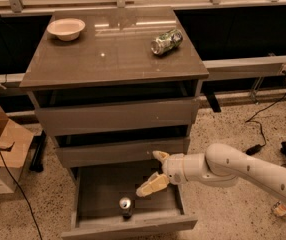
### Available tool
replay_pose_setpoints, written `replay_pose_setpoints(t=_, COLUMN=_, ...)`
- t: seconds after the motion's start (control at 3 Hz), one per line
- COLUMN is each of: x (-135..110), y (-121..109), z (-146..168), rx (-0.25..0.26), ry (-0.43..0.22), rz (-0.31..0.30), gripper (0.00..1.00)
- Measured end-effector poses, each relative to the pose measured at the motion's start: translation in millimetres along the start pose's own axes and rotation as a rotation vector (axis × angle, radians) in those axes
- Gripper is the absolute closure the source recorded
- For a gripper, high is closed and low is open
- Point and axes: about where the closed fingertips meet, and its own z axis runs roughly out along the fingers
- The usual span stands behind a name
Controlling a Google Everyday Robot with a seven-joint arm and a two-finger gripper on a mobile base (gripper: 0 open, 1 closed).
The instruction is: Pick redbull can from bottom drawer and place on counter
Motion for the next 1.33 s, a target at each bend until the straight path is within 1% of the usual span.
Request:
replay_pose_setpoints(t=0.33, x=18.5, y=-10.7, z=17.0, rx=0.005, ry=-0.017, rz=0.041, gripper=0.00)
replay_pose_setpoints(t=0.67, x=56.4, y=-25.1, z=50.0, rx=-0.012, ry=-0.049, rz=0.072, gripper=0.00)
replay_pose_setpoints(t=1.0, x=103.9, y=-41.9, z=87.1, rx=-0.052, ry=-0.107, rz=0.173, gripper=0.00)
replay_pose_setpoints(t=1.33, x=102.8, y=-38.1, z=88.2, rx=-0.056, ry=-0.103, rz=0.171, gripper=0.00)
